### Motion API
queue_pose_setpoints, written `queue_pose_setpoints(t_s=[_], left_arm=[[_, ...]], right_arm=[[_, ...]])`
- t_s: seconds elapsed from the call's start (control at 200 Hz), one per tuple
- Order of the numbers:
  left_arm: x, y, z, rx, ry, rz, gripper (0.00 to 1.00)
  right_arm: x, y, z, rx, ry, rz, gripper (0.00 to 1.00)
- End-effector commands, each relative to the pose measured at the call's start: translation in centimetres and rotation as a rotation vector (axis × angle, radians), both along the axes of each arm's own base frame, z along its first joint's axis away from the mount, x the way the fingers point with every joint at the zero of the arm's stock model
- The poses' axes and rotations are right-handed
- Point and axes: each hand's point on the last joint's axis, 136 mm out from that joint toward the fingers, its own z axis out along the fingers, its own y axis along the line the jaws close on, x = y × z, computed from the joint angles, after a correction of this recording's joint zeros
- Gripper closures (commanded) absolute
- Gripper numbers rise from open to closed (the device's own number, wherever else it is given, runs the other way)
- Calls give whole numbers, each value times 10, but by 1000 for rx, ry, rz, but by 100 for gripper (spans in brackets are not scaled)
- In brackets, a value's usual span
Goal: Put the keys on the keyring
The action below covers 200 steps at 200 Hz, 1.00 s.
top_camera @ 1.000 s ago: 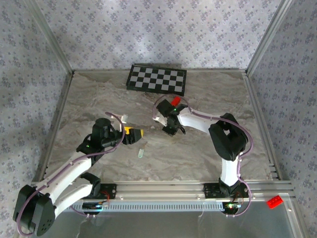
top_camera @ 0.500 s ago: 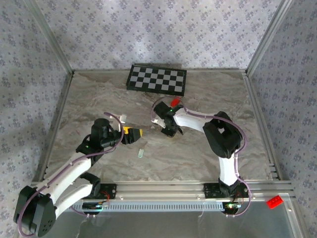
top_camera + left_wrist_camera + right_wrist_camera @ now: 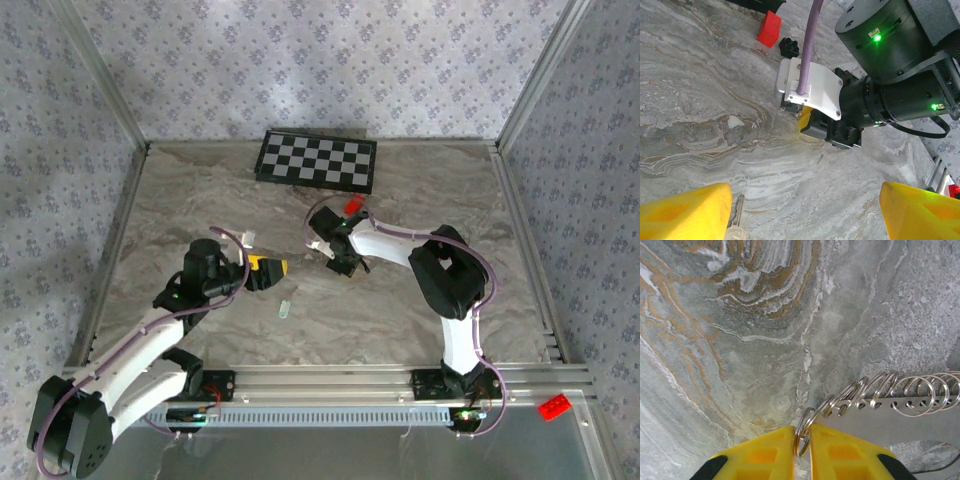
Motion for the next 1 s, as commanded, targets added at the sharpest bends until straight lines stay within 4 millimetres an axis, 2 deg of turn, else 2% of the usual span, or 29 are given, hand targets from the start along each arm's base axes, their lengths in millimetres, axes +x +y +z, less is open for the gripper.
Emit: queue_pose_setpoints(t_s=[0.0,0.2,0.275,0.405,0.535,0.57,0.58,0.615,0.84,0.995], left_arm=[[-1,0,9,-24,-26,-10,23],[-2,2,7,-2,-25,-7,23],[-2,2,8,-1,-30,-7,23],[-4,0,13,-4,-49,-19,23],[-8,-5,22,-3,-81,-43,23],[-10,-7,24,-1,-88,-52,23],[-11,-7,25,-1,-93,-55,23],[-13,-10,28,-1,-102,-66,23],[-30,-27,60,-28,-201,-153,27],[-34,-32,79,-49,-241,-175,30]], right_arm=[[-1,-2,-1,-30,6,0,89],[-4,-4,4,-32,3,5,100],[-8,-2,12,-3,-4,7,100],[-12,6,35,96,-42,24,100],[-26,15,59,227,-51,53,100],[-23,21,72,278,-80,61,100],[-29,17,66,272,-67,63,100],[-32,17,71,303,-76,76,100],[-55,26,112,526,-128,170,100],[-73,32,145,714,-176,244,100]])
